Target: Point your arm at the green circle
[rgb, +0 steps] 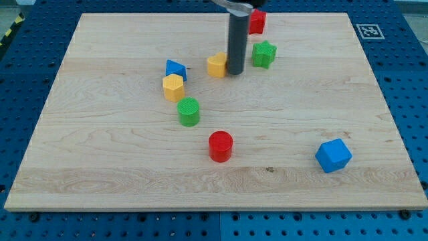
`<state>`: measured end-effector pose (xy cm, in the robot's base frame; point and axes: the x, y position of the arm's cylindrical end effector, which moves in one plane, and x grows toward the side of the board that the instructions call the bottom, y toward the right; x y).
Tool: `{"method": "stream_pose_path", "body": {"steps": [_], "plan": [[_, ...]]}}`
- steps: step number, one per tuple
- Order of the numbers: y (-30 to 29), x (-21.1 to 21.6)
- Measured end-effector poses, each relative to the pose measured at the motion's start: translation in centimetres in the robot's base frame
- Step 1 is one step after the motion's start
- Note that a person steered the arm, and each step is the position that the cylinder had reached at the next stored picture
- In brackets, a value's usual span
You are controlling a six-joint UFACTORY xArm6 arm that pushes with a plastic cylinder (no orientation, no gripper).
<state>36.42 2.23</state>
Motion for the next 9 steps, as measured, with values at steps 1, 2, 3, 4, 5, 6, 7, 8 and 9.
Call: {"method": "stream_pose_path", "body": {"steps": [1, 2, 3, 4, 5, 6, 7, 8, 9], "plan": [[-3.2, -1.2], [-6.6, -1.3], [-6.6, -2.0], [-4.9, -5.2], [-9.0, -9.0], [-18.3, -9.4], [-22.7, -6.1], [-22.2, -0.9], [-18.3, 4.5]]}}
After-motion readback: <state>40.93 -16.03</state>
